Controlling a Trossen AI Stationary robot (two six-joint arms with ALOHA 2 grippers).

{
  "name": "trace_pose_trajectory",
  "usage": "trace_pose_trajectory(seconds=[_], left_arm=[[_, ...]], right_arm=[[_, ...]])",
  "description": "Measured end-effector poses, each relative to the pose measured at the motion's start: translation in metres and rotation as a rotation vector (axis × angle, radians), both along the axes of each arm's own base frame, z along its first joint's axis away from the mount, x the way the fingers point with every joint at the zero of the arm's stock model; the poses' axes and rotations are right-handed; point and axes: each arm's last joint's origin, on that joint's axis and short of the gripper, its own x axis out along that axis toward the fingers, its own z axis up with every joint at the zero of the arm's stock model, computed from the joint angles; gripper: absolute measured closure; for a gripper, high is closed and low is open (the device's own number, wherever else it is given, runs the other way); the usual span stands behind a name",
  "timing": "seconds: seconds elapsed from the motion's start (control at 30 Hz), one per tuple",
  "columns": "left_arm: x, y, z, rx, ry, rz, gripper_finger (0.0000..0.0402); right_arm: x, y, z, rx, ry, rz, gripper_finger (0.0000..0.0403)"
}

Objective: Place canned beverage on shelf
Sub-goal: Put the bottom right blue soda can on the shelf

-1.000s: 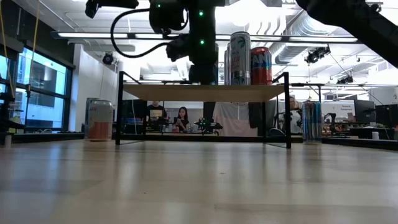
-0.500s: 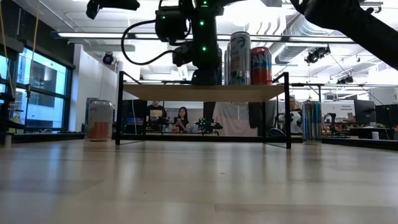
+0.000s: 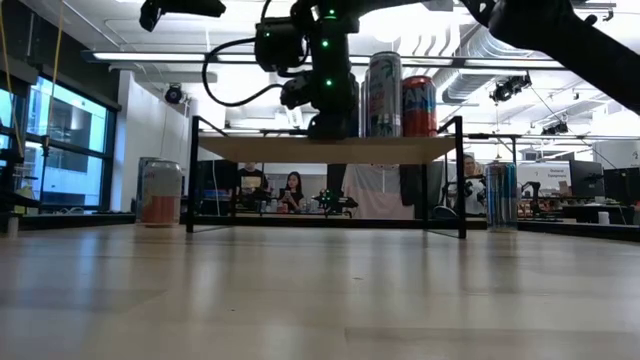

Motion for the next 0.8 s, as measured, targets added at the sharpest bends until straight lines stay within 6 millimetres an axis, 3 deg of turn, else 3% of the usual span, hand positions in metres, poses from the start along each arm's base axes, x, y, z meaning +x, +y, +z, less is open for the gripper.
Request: trace_pose_trajectory(seconds=[0.27, 0.5, 0.8], left_arm=[[0.0, 0.0, 0.0, -0.007, -0.004, 0.002, 0.0401], [0.0, 0.0, 0.0, -0.007, -0.004, 0.002, 0.0401], [0.0, 0.0, 0.0, -0.006, -0.004, 0.003, 0.0401]], right_arm=[[-0.001, -0.007, 0.0, 0.021, -0.009, -0.013, 0.0403], [0.001, 0.002, -0.001, 0.053, 0.021, 0.04, 0.0403], [-0.002, 0.009, 0.016, 0.095, 0.017, 0.105, 0.0403]])
